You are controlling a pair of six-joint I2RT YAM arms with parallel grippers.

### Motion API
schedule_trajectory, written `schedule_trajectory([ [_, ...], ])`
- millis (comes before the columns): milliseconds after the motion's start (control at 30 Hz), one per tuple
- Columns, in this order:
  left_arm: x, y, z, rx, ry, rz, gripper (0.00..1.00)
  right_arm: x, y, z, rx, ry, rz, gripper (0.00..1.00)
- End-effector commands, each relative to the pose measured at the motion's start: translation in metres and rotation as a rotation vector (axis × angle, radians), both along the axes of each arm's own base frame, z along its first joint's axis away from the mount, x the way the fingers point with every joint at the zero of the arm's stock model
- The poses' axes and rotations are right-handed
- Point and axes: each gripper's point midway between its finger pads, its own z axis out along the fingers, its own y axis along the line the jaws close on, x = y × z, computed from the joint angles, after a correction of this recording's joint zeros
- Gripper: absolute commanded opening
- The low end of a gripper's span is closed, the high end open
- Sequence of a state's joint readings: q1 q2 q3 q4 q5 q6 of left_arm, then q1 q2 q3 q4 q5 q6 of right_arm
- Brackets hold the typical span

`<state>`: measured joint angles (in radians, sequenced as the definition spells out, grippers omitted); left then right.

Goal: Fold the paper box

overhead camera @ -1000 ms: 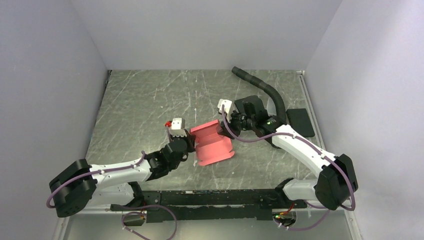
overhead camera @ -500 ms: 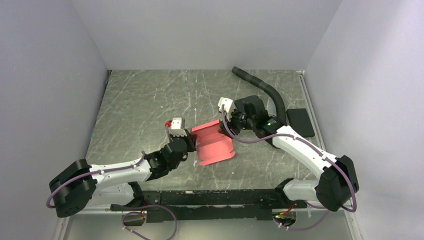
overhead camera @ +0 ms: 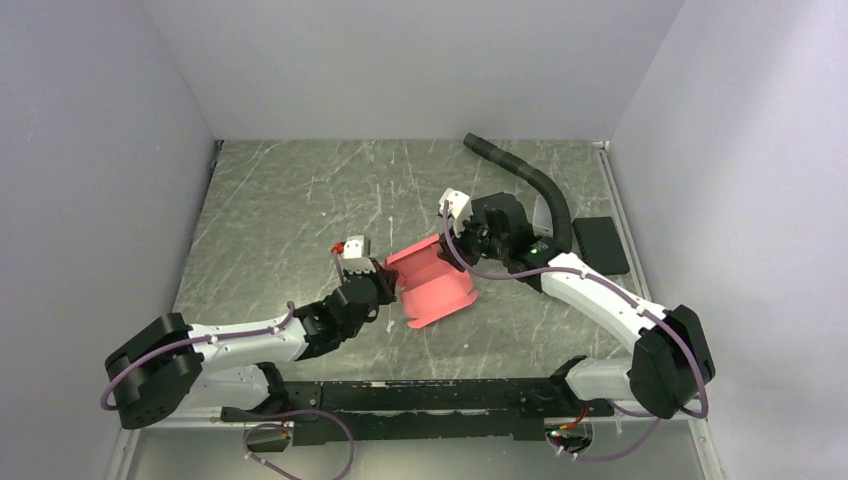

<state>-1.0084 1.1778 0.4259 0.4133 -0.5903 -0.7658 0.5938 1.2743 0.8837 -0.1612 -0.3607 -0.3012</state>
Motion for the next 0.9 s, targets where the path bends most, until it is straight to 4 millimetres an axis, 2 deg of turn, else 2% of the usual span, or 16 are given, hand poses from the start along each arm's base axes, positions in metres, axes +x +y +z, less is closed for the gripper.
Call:
schedule_trajectory([
  [0, 0.0, -0.022, 0.031, -0.148, -0.021, -0.04, 0.0, 0.021, 0.0, 0.01, 0.047, -0.056, -0.1, 0.49],
  [133, -0.001, -0.027, 0.035, -0.182, -0.009, -0.049, 0.0, 0.025, 0.001, 0.007, 0.052, -0.061, -0.127, 0.45],
  [267, -0.002, -0.035, 0.037, -0.209, 0.003, -0.069, 0.0, 0.026, -0.001, 0.003, 0.043, -0.061, -0.149, 0.26],
  [333, -0.002, -0.037, 0.037, -0.218, 0.014, -0.067, 0.0, 0.027, -0.002, 0.001, 0.033, -0.064, -0.16, 0.11],
  [400, -0.002, -0.037, 0.034, -0.219, 0.032, -0.059, 0.0, 0.032, -0.002, 0.005, 0.034, -0.089, -0.174, 0.02],
  [567, -0.001, -0.037, 0.032, -0.234, 0.072, -0.027, 0.0, 0.043, -0.01, 0.003, -0.023, -0.138, -0.239, 0.0],
  [767, 0.001, -0.046, 0.037, -0.243, 0.11, -0.022, 0.0, 0.052, -0.008, -0.018, -0.122, -0.148, -0.305, 0.0],
  [867, 0.002, -0.045, 0.027, -0.211, 0.161, 0.009, 0.0, 0.054, -0.003, -0.03, -0.155, -0.125, -0.313, 0.0],
])
